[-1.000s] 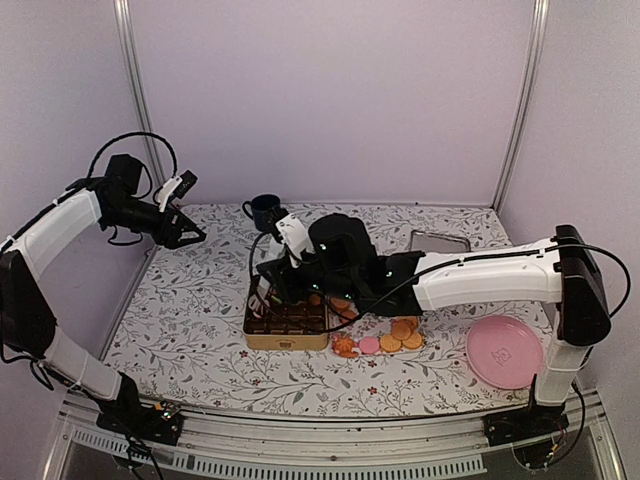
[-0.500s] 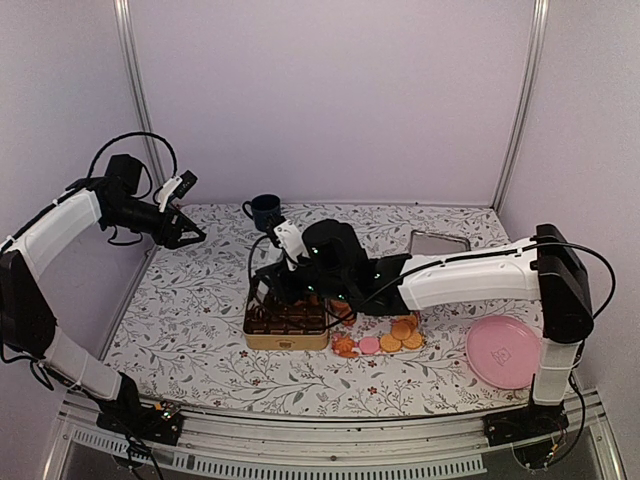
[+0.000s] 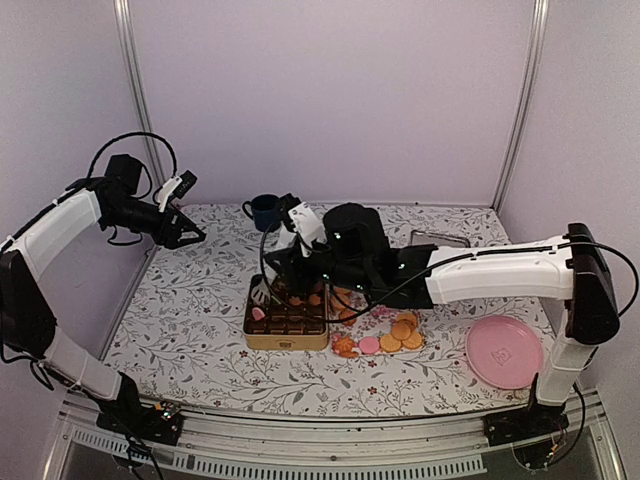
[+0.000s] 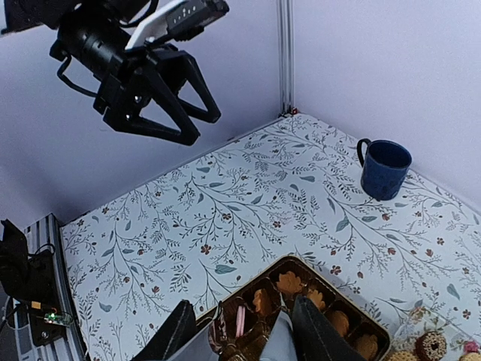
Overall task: Pack the cookies
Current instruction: Adjust the fake cookies in the empty pocket of the box, then pick up the fake cookies from the plate.
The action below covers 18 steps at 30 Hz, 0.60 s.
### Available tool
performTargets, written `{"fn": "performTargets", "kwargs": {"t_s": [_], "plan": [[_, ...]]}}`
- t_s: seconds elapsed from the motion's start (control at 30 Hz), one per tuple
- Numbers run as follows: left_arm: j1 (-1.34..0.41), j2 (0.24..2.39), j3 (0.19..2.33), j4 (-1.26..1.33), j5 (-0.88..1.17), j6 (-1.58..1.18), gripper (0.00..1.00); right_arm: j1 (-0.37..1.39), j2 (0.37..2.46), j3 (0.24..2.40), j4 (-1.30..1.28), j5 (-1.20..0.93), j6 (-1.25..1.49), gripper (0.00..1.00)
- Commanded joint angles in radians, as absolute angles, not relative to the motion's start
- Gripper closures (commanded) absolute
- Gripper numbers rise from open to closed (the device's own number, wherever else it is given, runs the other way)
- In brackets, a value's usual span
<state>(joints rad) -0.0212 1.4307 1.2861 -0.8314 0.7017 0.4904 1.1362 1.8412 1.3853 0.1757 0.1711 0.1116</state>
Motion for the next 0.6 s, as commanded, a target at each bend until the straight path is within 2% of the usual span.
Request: {"fn": "performTargets", "kwargs": {"t_s": [0.0,0.37,0.57], "plan": [[-0.01,1.402,1.287,-0.839,0.707,0.506,0.36,1.112,1.659,1.304,0.194,0.242,0.075,0.57],[-0.012,1.412,1.295,-0.853,0.714,0.511,0.34,1.059,1.258,0.886,-0.016,0.432,0.158,0.56],[-0.013,1.425,1.299,-0.855,0.724,0.508,0.34,1.054,1.074,0.738,-0.151,0.502,0.256,0.56]]}}
